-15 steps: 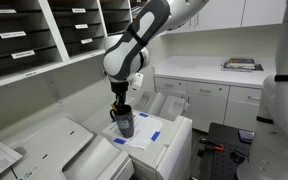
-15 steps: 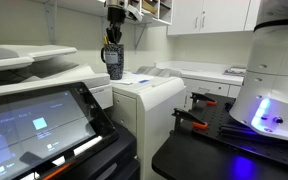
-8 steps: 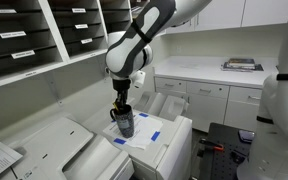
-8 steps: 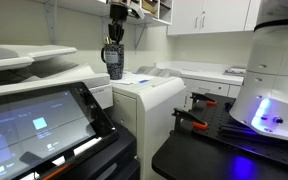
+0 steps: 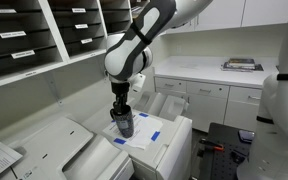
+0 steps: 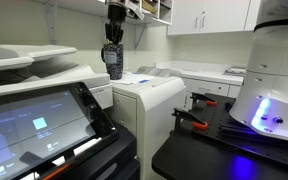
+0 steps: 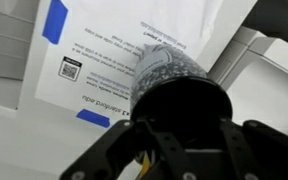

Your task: Remove the marker from the mug cup

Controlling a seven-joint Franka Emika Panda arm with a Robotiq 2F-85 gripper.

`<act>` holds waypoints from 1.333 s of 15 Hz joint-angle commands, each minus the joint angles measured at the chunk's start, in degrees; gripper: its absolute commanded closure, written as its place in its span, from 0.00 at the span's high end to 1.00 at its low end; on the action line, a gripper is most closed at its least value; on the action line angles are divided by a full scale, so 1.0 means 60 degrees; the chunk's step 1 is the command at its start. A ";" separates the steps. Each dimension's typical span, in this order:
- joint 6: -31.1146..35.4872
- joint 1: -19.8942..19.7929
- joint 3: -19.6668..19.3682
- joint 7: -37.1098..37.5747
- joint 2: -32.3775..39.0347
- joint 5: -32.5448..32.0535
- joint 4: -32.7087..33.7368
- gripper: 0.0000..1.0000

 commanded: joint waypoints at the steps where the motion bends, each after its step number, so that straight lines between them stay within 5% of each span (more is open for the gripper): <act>1: 0.0542 0.0056 0.0107 0.1053 -0.0153 -0.0114 -0.0318 0.39; 7: 0.1596 0.0136 0.0153 0.3238 -0.0209 -0.0780 -0.0783 0.32; 10: 0.1949 0.0155 0.0203 0.3463 -0.0175 -0.0734 -0.0949 0.33; 17: 0.2892 0.0134 0.0160 0.3980 -0.0260 -0.1328 -0.1319 0.06; 20: 0.2905 0.0132 0.0176 0.4007 -0.0416 -0.1433 -0.1448 0.05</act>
